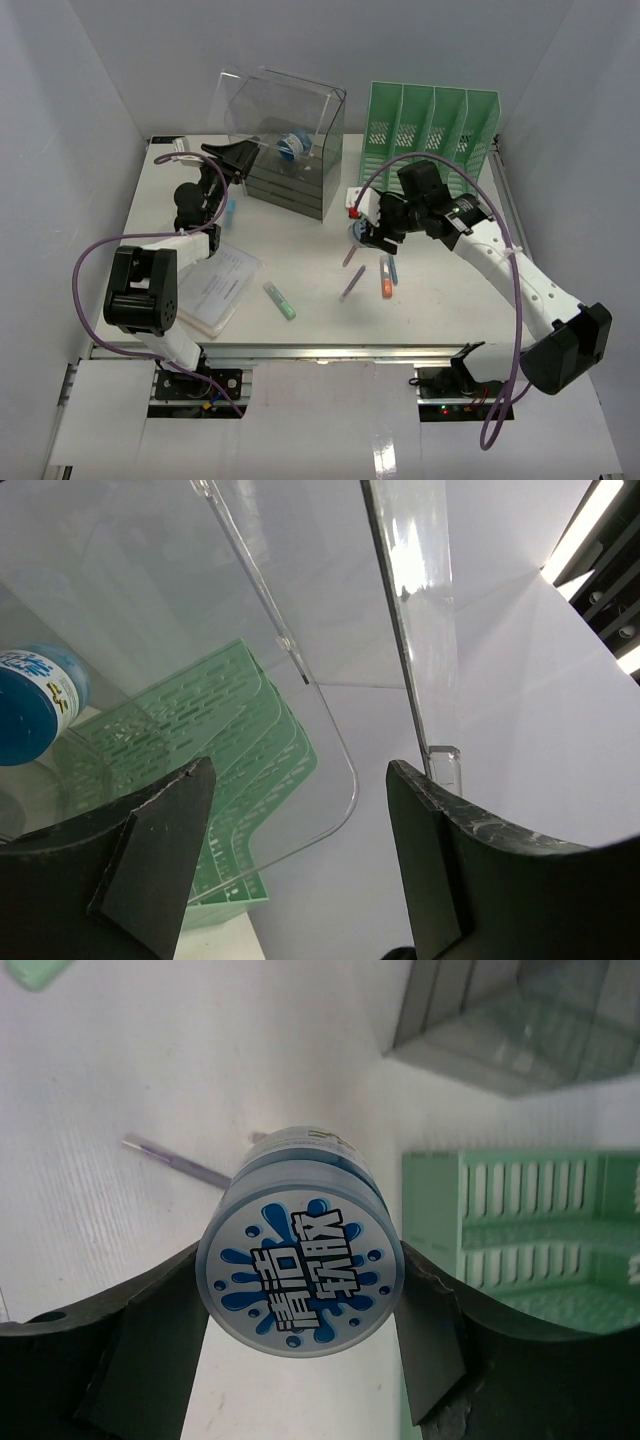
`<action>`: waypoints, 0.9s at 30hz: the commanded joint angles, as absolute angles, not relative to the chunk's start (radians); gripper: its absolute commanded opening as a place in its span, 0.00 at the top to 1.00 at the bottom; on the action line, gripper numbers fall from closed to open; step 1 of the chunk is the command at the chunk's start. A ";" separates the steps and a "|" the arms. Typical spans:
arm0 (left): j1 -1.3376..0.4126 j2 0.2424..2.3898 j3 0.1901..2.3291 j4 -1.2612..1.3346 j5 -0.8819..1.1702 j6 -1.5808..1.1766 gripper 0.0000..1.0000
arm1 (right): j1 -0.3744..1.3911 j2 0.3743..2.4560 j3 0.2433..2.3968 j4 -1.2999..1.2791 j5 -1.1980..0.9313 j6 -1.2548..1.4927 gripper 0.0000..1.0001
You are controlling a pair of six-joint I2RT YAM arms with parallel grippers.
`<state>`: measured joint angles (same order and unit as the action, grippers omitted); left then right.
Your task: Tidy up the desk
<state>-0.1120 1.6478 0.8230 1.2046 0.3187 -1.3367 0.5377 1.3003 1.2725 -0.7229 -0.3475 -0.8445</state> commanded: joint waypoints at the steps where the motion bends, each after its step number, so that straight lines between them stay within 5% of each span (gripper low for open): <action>1: -0.106 1.600 0.880 1.179 0.339 -1.309 0.20 | 0.701 1.392 1.404 -0.785 -0.333 -0.977 0.92; 11: -0.106 1.577 0.955 1.082 0.360 -1.255 0.20 | 0.989 1.588 1.476 -0.395 0.165 -1.046 0.92; 27: -0.078 1.508 0.987 0.982 0.390 -1.193 0.19 | 0.965 1.803 1.477 0.371 0.474 -1.213 0.92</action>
<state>-0.0929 1.5849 0.9592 0.9860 0.3736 -1.2209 0.9748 1.7912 1.4452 0.0121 0.3730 -1.1148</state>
